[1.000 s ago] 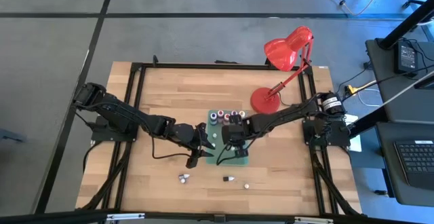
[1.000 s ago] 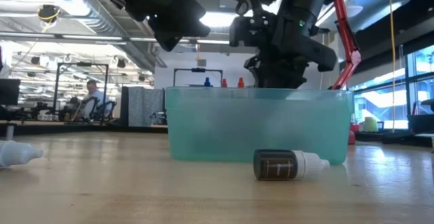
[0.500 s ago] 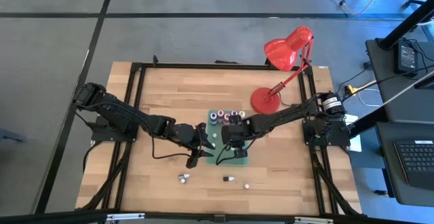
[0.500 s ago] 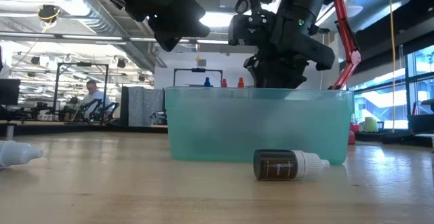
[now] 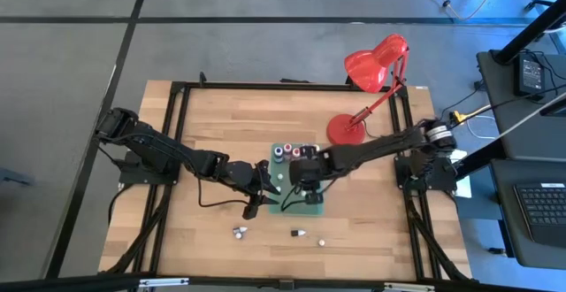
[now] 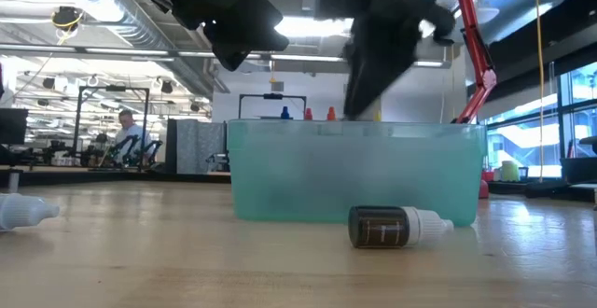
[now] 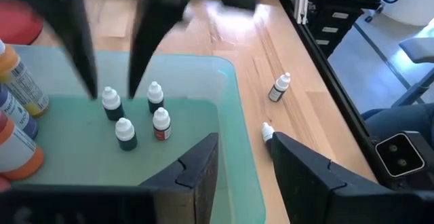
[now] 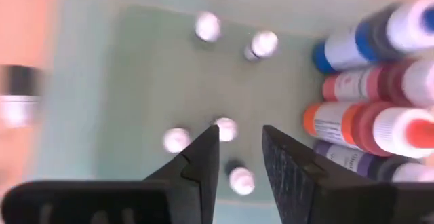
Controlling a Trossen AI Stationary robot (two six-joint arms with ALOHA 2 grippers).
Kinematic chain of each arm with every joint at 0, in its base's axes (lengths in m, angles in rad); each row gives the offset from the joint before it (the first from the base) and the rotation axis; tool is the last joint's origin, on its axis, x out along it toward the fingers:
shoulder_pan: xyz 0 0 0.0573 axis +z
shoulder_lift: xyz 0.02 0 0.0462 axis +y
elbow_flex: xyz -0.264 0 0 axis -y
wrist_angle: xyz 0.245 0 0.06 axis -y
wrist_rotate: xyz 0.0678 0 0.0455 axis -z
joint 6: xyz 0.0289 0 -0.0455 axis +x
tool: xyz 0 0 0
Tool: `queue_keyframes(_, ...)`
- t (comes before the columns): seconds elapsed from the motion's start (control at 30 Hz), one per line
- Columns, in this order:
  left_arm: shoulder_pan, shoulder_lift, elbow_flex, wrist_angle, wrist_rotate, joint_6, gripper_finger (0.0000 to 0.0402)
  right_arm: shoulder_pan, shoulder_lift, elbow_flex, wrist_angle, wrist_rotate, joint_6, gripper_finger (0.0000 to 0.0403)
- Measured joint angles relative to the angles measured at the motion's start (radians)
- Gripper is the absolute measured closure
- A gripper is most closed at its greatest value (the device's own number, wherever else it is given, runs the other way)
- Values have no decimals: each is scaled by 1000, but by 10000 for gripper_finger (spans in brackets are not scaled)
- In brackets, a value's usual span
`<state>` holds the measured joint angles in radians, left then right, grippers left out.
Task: Pick & Place food coloring
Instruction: Put the left small black food coloring bottle into the green bin
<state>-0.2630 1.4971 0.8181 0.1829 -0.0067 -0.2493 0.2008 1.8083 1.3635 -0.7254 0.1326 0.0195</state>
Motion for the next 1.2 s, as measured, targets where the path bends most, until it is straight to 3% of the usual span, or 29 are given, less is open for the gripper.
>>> queue_keyframes(0.17,0,0,0,8,0,0,265,101,-148,-44,8,14,30,288)
queue_keyframes(0.37,0,0,0,9,0,-7,267,264,-369,-260,90,267,231,288)
queue_keyframes(0.57,0,0,0,65,0,8,249,410,-518,-447,211,403,397,288)
queue_keyframes(0.8,0,0,0,108,-29,28,195,490,-550,-574,310,500,422,288)
queue_keyframes(1.0,-13,0,11,89,31,-52,190,499,-550,-601,310,529,426,288)
queue_keyframes(1.1,-61,0,63,-17,1,-39,196,499,-550,-601,311,529,425,288)
queue_keyframes(1.2,-132,0,145,-258,-121,-85,200,499,-550,-601,310,531,424,288)
